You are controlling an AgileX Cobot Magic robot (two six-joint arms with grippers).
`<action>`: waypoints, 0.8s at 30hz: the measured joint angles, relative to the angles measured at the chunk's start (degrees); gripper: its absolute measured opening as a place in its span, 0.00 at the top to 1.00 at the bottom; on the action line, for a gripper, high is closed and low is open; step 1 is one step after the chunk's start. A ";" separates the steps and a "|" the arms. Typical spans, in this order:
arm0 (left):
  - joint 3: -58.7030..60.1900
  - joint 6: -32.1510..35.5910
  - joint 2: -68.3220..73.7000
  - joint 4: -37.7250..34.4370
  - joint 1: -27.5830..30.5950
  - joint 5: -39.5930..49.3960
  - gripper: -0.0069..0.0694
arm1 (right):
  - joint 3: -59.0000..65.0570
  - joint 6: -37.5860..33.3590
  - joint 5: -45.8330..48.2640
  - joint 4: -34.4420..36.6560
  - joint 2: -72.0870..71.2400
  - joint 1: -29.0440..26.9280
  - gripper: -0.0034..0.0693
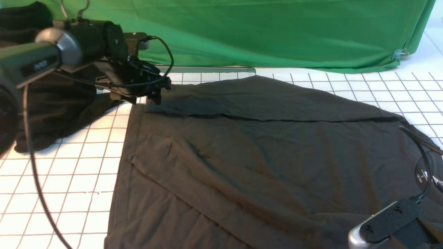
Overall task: Fold a long-sleeved shirt over a white checkered tablecloth.
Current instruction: 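Grab the top left corner of the dark shirt with the left gripper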
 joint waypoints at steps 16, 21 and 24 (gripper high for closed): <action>-0.62 1.67 2.77 -0.35 0.02 -0.23 0.68 | 0.00 0.00 0.00 0.01 0.00 0.00 0.62; -0.62 4.08 2.77 -0.47 0.02 -0.12 0.86 | 0.00 0.00 0.00 0.01 0.00 0.00 0.62; -0.62 4.47 1.69 -0.47 0.02 0.23 0.88 | 0.00 0.00 0.00 0.01 0.00 0.00 0.62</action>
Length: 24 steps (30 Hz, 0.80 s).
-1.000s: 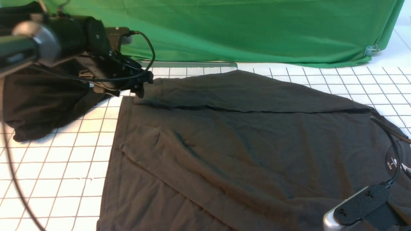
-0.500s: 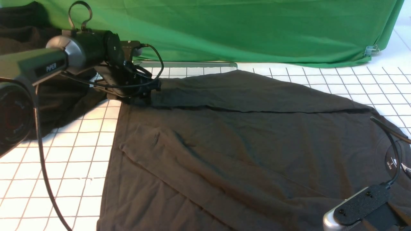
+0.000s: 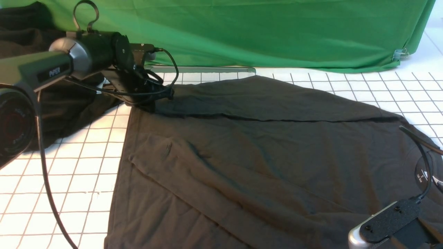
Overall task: Fold a long-sleeved shirt over a white checkered tablecloth.
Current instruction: 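Grab the top left corner of the dark shirt with the left gripper, then fold the left side of the dark shirt inward over its body with the left gripper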
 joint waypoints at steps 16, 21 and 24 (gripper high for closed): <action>-0.05 2.05 -13.00 -5.88 0.00 23.35 0.88 | -6.83 0.19 1.80 -10.90 0.00 -0.74 0.88; 5.39 2.49 -20.25 -6.81 -1.09 29.19 0.88 | -11.55 -0.17 1.69 -14.74 0.00 -6.35 0.95; 12.83 1.25 -26.02 -5.81 -2.80 29.07 0.88 | -12.67 -1.16 0.86 -15.18 0.00 -9.73 0.95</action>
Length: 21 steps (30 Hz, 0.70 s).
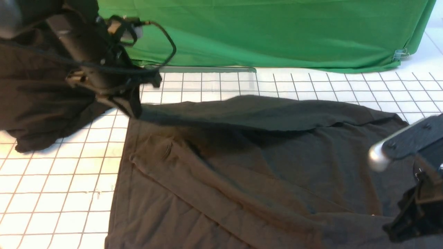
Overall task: Fold a long-sleeved shirt over a white checkered tablecloth.
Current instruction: 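Fold the left side of the dark shirt inward over its body with the left gripper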
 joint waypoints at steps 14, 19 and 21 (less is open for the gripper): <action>32.26 -12.24 -13.74 6.98 -6.18 -8.71 0.88 | 0.00 -2.26 -2.01 2.28 0.00 -2.66 0.95; 35.32 -10.95 -13.74 2.78 -6.18 -11.71 0.87 | 0.00 -3.36 -2.43 3.68 0.00 -2.73 0.95; 35.37 -9.98 -13.79 2.04 -6.22 -12.13 0.84 | 0.00 -3.39 -2.55 3.93 0.00 -2.73 0.95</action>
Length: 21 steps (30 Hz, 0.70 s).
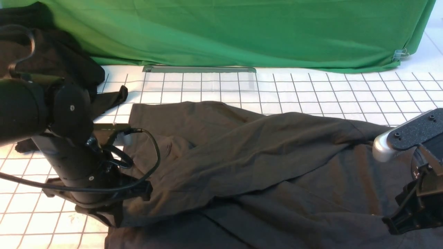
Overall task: Fold a long-sleeved shirt over a white checkered tablecloth.
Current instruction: 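Fold the left side of the dark shirt inward over its body with the left gripper, then grasp the near edge of the shirt at its hem and shoulder corners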
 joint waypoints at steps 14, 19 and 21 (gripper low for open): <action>0.11 0.77 -0.39 -0.77 0.00 6.48 0.37 | -0.89 -0.29 -1.50 -1.70 0.09 -1.51 0.95; 0.78 0.77 -2.41 -0.48 -3.58 6.31 0.53 | -10.45 -8.83 -1.44 4.62 3.63 -14.29 0.96; 0.78 0.77 -2.77 -0.53 -5.22 4.88 0.61 | -14.01 -14.15 -0.64 10.23 6.02 -18.75 0.96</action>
